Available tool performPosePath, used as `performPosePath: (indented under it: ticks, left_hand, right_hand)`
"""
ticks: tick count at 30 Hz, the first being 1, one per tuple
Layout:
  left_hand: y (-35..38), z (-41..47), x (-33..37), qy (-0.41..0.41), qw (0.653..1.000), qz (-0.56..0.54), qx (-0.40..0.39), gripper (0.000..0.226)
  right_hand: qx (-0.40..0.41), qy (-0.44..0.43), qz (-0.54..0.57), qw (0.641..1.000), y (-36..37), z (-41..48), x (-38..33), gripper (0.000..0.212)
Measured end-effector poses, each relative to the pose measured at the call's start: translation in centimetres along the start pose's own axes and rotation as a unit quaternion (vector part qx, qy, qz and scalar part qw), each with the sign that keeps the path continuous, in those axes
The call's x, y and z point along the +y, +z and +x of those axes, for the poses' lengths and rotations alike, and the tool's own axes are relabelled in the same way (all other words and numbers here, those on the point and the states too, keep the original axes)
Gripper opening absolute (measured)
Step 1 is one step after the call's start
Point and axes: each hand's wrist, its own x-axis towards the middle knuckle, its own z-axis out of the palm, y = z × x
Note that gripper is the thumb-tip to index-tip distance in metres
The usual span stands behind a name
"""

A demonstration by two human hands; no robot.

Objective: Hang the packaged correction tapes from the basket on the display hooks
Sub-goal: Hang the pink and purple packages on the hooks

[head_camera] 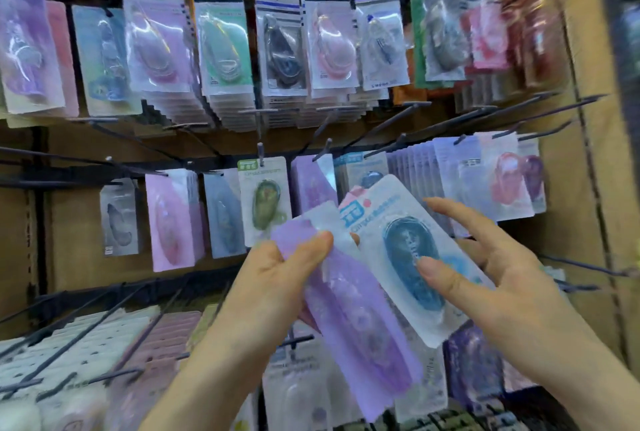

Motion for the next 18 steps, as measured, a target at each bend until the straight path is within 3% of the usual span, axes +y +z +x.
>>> performPosePath:
  ticks: [3, 5, 9, 14, 18]
  left_hand:
    - [2.9, 0.6, 0.4, 0.016, 0.999, 0.005, -0.031, 0.034]
    - [4.7, 1.0, 0.0, 0.006, 1.0, -0.003, -0.027, 0.036]
    - [7.5, 1.5, -0.4, -0.031, 0.999, -0.043, 0.003, 0.031]
    - [8.0, 2.4, -0.7, -0.037, 0.998, -0.035, 0.037, 0.035]
    - [7.4, 3.0, -0.2, -0.035, 0.997, -0.011, 0.071, 0.03]
  right_hand:
    - [0.0, -0.025, -0.174, 0.984, -2.7, 0.0, 1.3, 0.061]
    - [-0.012, -0.025, -0.213, 0.977, -4.3, 0.0, 1.9, 0.064]
    - [-0.048, 0.008, -0.146, 0.988, -6.7, 0.5, 2.6, 0.078]
    - [0.05, -0.037, -0.09, 0.994, -7.0, 3.6, 2.7, 0.057]
    - [0.043, -0.067, -0.109, 0.991, -4.9, 7.4, 1.5, 0.064]
